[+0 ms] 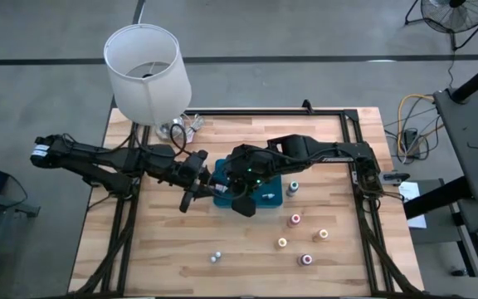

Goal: Pick & Place food coloring
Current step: Put the small orange food coloring bottle into the blue bin

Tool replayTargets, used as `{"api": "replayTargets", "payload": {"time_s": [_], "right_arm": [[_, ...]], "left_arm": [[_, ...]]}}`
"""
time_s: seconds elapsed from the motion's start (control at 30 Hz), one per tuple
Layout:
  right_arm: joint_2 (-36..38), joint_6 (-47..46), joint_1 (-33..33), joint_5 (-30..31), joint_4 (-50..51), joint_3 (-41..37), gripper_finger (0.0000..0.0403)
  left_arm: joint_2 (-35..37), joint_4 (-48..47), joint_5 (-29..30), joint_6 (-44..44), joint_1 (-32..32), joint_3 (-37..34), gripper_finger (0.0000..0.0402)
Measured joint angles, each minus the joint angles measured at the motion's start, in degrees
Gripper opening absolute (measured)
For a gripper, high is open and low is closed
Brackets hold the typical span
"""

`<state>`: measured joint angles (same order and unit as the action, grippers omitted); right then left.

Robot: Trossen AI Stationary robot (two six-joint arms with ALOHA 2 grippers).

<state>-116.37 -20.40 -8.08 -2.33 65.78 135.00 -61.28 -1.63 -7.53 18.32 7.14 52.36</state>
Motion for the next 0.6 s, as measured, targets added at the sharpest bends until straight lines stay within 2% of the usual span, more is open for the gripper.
{"api": "replayTargets", "payload": {"time_s": [0.2,0.6], "right_arm": [[0.0,0.0,0.0,0.0,0.0,0.0,0.0038],[0.0,-0.1,0.0,0.0,0.0,0.0,0.0042]], "left_arm": [[0.0,-0.2,0.3,0.4,0.0,0.1,0.0063],[0.0,0.0,1.3,1.1,0.0,0.4,0.0059]]}}
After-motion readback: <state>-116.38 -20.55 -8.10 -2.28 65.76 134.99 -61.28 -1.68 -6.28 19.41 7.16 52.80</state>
